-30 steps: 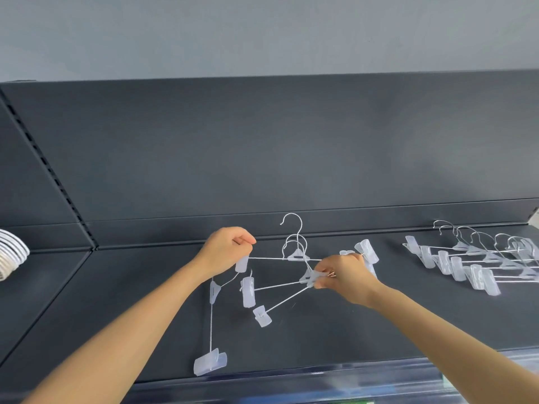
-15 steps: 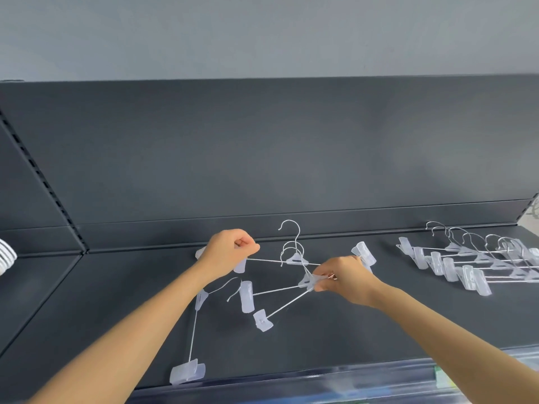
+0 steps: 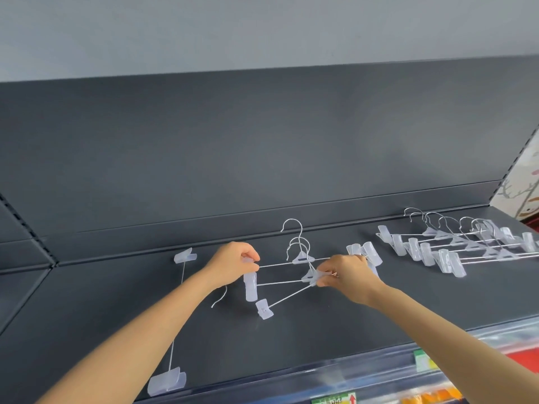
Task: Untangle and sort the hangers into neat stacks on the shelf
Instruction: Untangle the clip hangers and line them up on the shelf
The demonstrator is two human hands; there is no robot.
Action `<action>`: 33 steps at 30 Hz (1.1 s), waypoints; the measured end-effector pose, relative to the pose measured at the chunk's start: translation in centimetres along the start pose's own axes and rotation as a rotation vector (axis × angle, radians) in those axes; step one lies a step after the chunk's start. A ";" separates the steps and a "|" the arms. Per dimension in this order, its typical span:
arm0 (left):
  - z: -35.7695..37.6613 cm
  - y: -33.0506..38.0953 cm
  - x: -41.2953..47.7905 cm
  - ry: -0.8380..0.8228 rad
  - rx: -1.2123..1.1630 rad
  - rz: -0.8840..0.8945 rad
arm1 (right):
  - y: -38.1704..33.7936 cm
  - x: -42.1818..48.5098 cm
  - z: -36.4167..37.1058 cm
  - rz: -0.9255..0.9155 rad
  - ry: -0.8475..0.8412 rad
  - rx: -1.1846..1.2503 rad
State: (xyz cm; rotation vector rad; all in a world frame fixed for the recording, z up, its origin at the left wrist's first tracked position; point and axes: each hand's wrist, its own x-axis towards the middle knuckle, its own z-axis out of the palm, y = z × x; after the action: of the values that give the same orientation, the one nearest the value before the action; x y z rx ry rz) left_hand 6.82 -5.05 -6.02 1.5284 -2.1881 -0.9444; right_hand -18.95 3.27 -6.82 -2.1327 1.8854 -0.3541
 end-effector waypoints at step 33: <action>0.2 -2.3 0.6 -0.125 0.075 0.010 | 2.2 -0.7 1.3 -0.047 0.011 0.085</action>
State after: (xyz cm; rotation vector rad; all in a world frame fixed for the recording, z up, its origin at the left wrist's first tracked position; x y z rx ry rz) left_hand 8.09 -5.99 -7.76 1.5284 -2.3395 -0.9903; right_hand -20.55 3.74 -8.86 -2.1260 1.7953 -0.4480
